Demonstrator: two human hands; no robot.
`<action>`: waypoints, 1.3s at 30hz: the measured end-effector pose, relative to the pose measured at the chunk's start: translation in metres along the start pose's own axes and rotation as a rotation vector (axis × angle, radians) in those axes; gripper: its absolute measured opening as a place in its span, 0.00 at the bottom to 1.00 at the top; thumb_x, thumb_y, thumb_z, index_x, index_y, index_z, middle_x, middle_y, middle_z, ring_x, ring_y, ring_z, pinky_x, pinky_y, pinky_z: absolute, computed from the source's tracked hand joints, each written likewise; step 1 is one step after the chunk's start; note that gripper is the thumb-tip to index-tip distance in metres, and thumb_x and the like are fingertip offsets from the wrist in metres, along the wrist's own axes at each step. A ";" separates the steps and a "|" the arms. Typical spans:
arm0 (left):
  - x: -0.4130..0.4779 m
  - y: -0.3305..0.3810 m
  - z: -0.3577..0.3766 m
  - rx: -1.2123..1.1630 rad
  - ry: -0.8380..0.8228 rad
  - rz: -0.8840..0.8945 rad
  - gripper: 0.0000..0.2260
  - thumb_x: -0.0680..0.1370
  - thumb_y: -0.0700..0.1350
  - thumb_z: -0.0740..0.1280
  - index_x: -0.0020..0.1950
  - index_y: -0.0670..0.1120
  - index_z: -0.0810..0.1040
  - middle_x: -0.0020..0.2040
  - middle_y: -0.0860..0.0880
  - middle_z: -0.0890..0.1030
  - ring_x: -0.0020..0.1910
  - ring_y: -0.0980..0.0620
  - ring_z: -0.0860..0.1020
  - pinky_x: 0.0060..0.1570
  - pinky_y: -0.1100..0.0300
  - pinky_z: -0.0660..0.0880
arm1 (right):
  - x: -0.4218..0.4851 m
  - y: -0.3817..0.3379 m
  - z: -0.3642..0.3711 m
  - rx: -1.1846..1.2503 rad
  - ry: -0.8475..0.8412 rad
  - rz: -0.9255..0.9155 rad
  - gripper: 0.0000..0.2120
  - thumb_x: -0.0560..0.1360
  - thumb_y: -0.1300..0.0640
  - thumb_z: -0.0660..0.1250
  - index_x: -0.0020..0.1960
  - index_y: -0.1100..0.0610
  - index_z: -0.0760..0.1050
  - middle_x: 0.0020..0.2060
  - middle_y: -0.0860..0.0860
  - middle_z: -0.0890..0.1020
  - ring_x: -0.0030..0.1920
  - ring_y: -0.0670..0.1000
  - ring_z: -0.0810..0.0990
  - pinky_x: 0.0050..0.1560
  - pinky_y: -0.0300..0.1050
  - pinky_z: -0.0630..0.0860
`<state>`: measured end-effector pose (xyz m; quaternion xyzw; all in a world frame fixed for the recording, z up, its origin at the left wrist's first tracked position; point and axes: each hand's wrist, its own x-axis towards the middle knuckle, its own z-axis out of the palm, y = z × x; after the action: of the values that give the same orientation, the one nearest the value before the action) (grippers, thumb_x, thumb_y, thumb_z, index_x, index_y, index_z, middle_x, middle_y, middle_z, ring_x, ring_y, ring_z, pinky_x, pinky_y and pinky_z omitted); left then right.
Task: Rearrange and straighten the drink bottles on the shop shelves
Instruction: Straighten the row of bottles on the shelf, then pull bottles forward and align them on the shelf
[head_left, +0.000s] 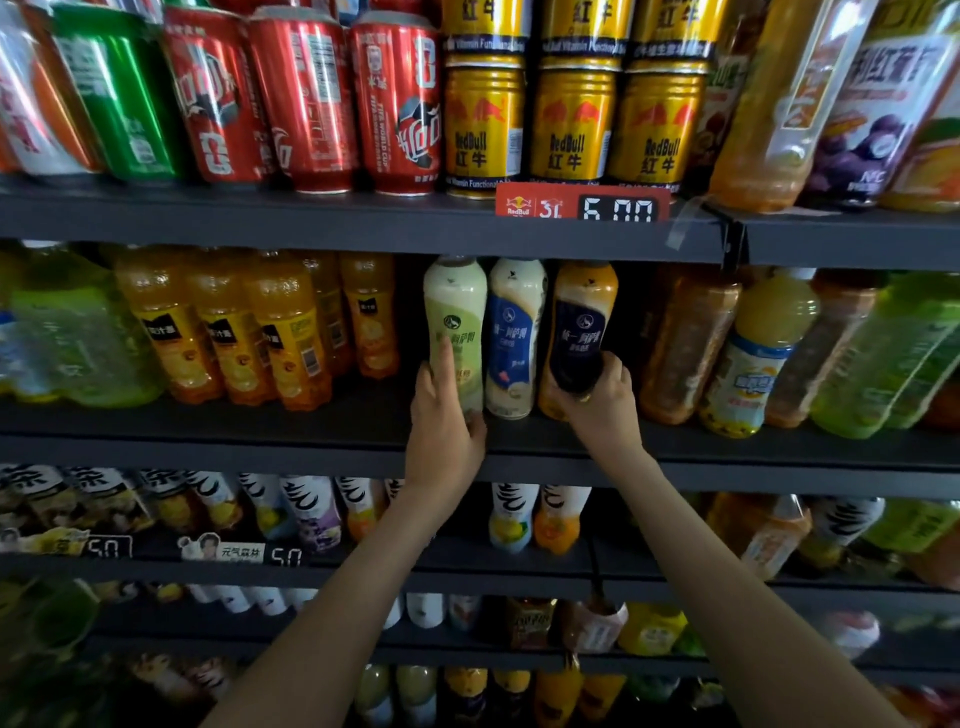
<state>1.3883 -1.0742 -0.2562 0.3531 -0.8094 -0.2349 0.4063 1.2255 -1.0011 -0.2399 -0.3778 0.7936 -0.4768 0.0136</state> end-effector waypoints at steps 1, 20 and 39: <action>-0.006 0.001 0.003 0.014 0.016 0.008 0.43 0.76 0.40 0.66 0.76 0.60 0.37 0.75 0.41 0.55 0.72 0.42 0.60 0.66 0.47 0.68 | -0.006 0.002 -0.001 -0.005 0.023 -0.023 0.34 0.72 0.52 0.72 0.70 0.63 0.60 0.64 0.59 0.69 0.65 0.57 0.67 0.58 0.43 0.68; -0.130 0.115 0.161 -0.019 -0.615 0.355 0.23 0.82 0.48 0.58 0.76 0.50 0.58 0.73 0.51 0.63 0.70 0.53 0.64 0.60 0.61 0.71 | -0.134 0.159 -0.151 -0.159 0.192 0.113 0.15 0.77 0.60 0.65 0.62 0.59 0.70 0.51 0.47 0.71 0.54 0.52 0.75 0.48 0.37 0.68; -0.227 0.352 0.410 0.066 -0.832 0.186 0.24 0.81 0.48 0.58 0.77 0.55 0.55 0.73 0.49 0.64 0.69 0.47 0.67 0.61 0.47 0.70 | -0.152 0.400 -0.444 -0.182 0.292 0.439 0.17 0.77 0.59 0.64 0.64 0.59 0.68 0.58 0.53 0.73 0.59 0.55 0.73 0.55 0.52 0.75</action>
<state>1.0120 -0.6368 -0.3625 0.1665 -0.9398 -0.2936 0.0530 0.9298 -0.4722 -0.3565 -0.1237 0.8896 -0.4385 -0.0317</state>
